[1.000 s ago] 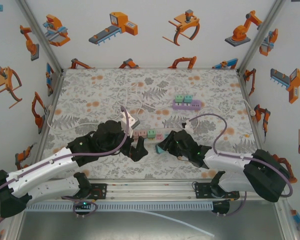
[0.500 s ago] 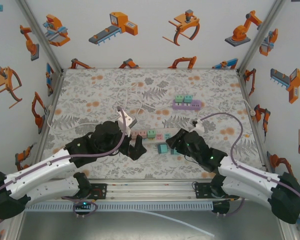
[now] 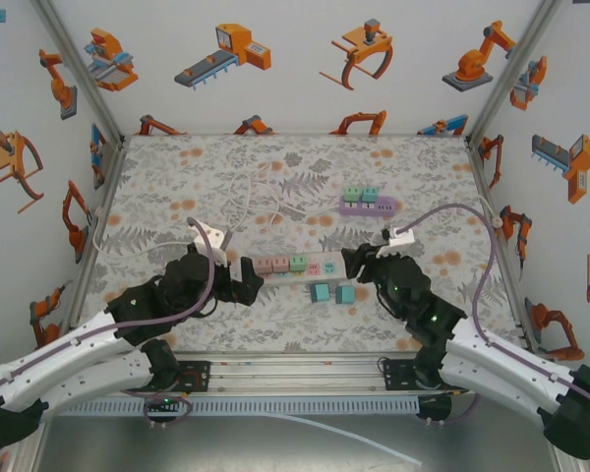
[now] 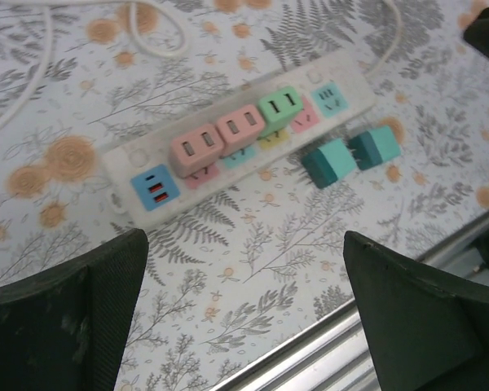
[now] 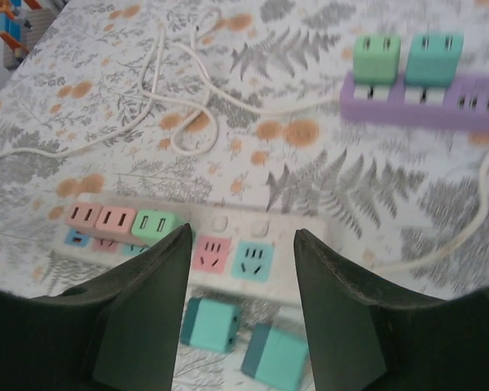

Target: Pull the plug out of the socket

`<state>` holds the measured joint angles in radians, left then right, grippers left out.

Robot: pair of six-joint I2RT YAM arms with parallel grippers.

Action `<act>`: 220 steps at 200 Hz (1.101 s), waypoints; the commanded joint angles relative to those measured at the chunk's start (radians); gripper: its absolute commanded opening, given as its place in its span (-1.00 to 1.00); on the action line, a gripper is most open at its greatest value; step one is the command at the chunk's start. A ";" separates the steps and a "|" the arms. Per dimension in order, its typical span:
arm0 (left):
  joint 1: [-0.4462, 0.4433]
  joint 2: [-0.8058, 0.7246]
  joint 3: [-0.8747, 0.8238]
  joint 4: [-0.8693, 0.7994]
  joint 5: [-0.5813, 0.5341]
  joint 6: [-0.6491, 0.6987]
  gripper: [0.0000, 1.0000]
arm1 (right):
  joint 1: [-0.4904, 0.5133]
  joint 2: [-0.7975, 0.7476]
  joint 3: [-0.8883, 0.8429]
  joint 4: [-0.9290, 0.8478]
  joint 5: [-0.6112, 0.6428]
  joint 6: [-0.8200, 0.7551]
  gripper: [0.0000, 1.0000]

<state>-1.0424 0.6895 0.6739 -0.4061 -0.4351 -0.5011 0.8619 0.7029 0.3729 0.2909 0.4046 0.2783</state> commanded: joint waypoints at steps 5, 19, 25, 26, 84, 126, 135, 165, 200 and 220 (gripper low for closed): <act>0.027 -0.033 -0.032 -0.102 -0.192 -0.127 0.94 | 0.007 0.062 0.008 0.229 -0.170 -0.503 0.09; 0.055 -0.050 -0.046 -0.129 -0.208 -0.162 0.94 | 0.008 0.109 0.033 0.215 -0.267 -0.660 0.12; 0.071 -0.056 -0.056 -0.132 -0.203 -0.171 0.94 | 0.008 0.129 0.046 0.200 -0.308 -0.714 0.13; 0.073 -0.057 -0.058 -0.133 -0.202 -0.173 0.94 | 0.007 0.132 0.048 0.197 -0.314 -0.722 0.13; 0.170 -0.093 -0.134 -0.106 -0.155 -0.187 0.94 | -0.007 0.333 0.220 -0.106 -0.656 -1.026 0.15; 0.210 -0.054 -0.167 -0.066 -0.117 -0.183 0.94 | -0.057 0.535 0.381 -0.268 -0.885 -1.049 0.14; 0.221 -0.042 -0.171 -0.058 -0.101 -0.182 0.94 | -0.066 0.579 0.413 -0.290 -0.908 -1.050 0.12; 0.252 -0.001 -0.178 -0.041 -0.055 -0.177 0.94 | -0.097 0.714 0.487 -0.303 -0.936 -1.039 0.06; 0.286 0.045 -0.184 -0.014 -0.015 -0.179 0.94 | -0.119 0.835 0.545 -0.306 -0.945 -1.038 0.01; 0.308 0.070 -0.185 0.006 0.009 -0.178 0.94 | -0.123 0.880 0.563 -0.306 -0.951 -1.033 -0.01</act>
<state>-0.7567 0.7387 0.5011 -0.4412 -0.4690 -0.6712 0.7460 1.5452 0.8909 0.0029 -0.5026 -0.7498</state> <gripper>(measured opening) 0.973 0.503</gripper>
